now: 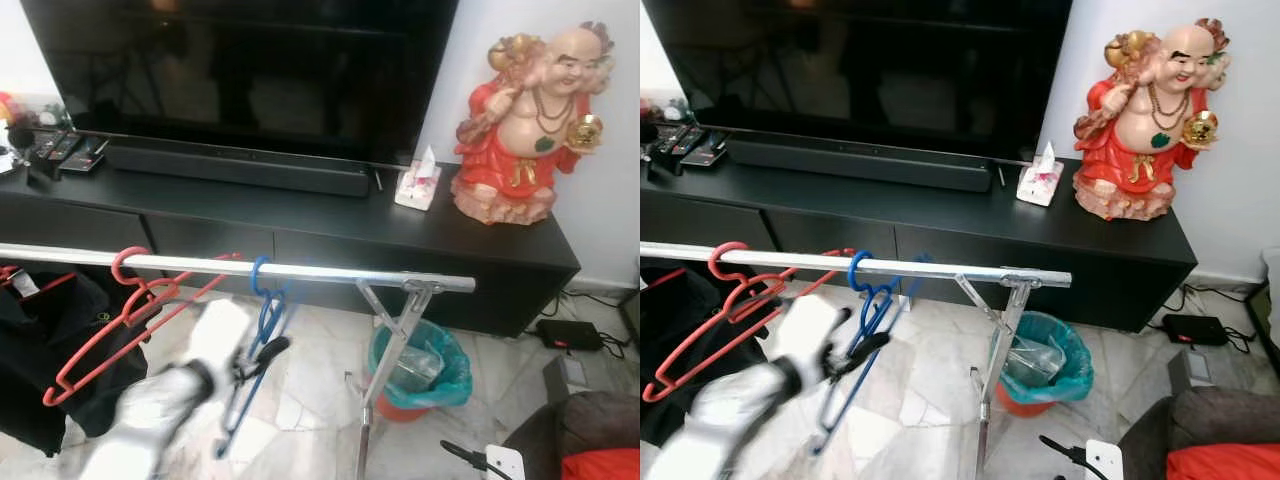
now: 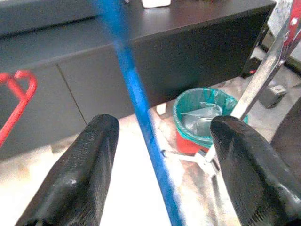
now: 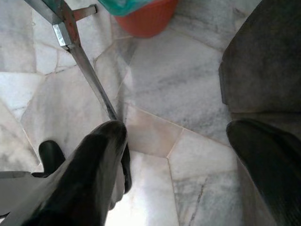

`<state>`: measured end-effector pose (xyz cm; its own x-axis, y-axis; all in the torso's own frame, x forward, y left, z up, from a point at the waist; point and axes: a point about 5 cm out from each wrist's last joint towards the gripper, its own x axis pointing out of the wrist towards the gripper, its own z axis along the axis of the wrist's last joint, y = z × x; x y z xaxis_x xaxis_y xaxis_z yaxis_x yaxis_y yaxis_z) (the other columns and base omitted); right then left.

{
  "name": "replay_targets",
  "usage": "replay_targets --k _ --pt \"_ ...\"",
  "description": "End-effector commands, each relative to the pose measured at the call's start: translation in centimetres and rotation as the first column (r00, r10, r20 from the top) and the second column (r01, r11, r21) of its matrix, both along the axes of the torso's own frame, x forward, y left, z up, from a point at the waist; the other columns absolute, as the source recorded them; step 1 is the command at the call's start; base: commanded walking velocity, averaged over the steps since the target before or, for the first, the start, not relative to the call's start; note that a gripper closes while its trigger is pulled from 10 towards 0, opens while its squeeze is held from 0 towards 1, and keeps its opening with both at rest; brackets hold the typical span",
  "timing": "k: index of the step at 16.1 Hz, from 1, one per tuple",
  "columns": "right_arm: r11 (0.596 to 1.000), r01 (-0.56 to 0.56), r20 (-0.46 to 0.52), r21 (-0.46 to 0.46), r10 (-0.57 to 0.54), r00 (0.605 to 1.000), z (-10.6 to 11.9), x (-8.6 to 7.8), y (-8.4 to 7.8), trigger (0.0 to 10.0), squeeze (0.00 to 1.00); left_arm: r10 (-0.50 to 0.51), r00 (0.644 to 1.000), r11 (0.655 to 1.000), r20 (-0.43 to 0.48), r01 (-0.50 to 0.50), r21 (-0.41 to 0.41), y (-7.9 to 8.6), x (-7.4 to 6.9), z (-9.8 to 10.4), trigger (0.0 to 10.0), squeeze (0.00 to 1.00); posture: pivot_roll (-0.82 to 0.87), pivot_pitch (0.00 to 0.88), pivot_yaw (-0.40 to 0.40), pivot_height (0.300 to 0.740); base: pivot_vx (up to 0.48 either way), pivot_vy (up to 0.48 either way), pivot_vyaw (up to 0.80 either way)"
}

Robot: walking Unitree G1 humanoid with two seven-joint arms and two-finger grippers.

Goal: Hang hanger

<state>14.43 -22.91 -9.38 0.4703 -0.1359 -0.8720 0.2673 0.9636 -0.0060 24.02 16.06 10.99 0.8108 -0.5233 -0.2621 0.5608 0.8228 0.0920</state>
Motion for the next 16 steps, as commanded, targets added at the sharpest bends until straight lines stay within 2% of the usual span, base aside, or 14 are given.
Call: replay_targets --k 1,3,4,5,6,7,8,10,11,12,13,14,16 --pt "1.0 -0.007 -0.003 -0.004 0.007 1.0 0.0 0.0 -0.1 10.0 0.0 -0.022 1.0 0.999 -0.013 0.022 -0.043 0.5 -0.4 0.6 10.0 1.0 0.01 0.0 -0.07 0.732 0.0 0.0 0.0" --pt "1.0 -0.011 -0.003 -0.005 0.011 1.0 0.0 0.0 -0.2 10.0 0.0 -0.021 0.998 0.995 -0.059 0.015 -0.102 2.3 -1.5 0.9 10.0 1.0 0.01 0.0 -0.073 0.732 0.0 0.0 0.0" --pt "1.0 -0.012 -0.003 -0.006 0.012 1.0 0.1 0.0 -0.2 10.0 0.0 -0.04 0.996 0.994 -0.075 0.032 -0.107 2.7 -2.0 0.9 10.0 1.0 0.01 0.0 -0.074 0.732 0.0 0.0 0.0" --pt "1.0 -0.013 -0.004 -0.007 0.013 1.0 0.1 0.0 -0.2 10.0 0.0 -0.02 0.993 0.994 -0.118 0.007 -0.109 4.2 -2.7 0.2 10.0 0.0 0.01 0.0 -0.074 0.732 0.0 0.0 0.0" --pt "1.0 -0.014 -0.005 -0.007 0.014 1.0 0.1 0.0 -0.2 10.0 0.0 0.038 0.989 0.995 -0.142 -0.05 -0.081 5.2 -2.9 -0.8 10.0 0.0 0.02 0.0 -0.075 0.732 0.0 0.0 0.0" --pt "1.0 -0.015 -0.005 -0.007 0.015 1.0 0.1 0.0 -0.2 10.0 0.0 0.157 0.968 0.986 -0.195 -0.166 -0.027 6.9 -3.1 -3.1 10.0 0.0 0.01 0.0 -0.076 0.732 0.0 0.0 0.0" --pt "1.0 -0.016 -0.004 -0.006 0.016 1.0 0.1 0.0 -0.2 10.0 0.0 0.19 0.956 0.98 -0.225 -0.2 -0.021 7.3 -3.3 -4.0 10.0 0.0 0.02 0.0 -0.078 0.732 0.0 0.0 0.0" --pt "1.0 -0.016 -0.004 -0.005 0.016 1.0 0.1 0.1 0.0 10.0 0.0 0.276 0.912 0.961 -0.304 -0.255 0.107 7.7 -3.9 -7.7 10.0 0.0 0.01 0.0 -0.073 0.732 0.0 0.0 0.0" --pt "1.0 -0.013 -0.002 -0.003 0.013 1.0 0.0 0.2 0.1 10.0 0.0 0.311 0.888 0.95 -0.338 -0.29 0.112 7.5 -3.9 -9.2 10.0 0.0 0.01 0.0 -0.069 0.732 0.0 0.0 0.0" --pt "1.0 -0.011 0.0 0.0 0.011 1.0 0.0 0.3 0.2 10.0 0.0 0.367 0.866 0.929 -0.339 -0.321 0.185 7.7 -3.7 -10.7 10.0 0.0 0.01 0.0 -0.063 0.732 0.0 0.0 0.0" --pt "1.0 -0.009 0.002 0.004 0.009 1.0 0.0 0.3 0.5 10.0 0.0 0.408 0.841 0.912 -0.355 -0.358 0.2 7.9 -3.6 -11.8 10.0 0.0 0.01 0.0 -0.058 0.732 0.0 0.0 0.0" --pt "1.0 -0.008 0.004 0.007 0.008 1.0 0.0 0.4 0.6 10.0 0.0 0.445 0.819 0.893 -0.363 -0.375 0.248 8.2 -3.5 -12.6 10.0 0.0 0.02 0.0 -0.049 0.732 0.0 0.0 0.0" --pt "1.0 -0.003 0.01 0.025 0.002 1.0 0.0 0.9 1.5 10.0 0.0 0.559 0.718 0.824 -0.415 -0.427 0.371 9.2 -4.0 -15.4 10.0 0.0 0.02 0.0 -0.019 0.732 0.0 0.0 0.0"
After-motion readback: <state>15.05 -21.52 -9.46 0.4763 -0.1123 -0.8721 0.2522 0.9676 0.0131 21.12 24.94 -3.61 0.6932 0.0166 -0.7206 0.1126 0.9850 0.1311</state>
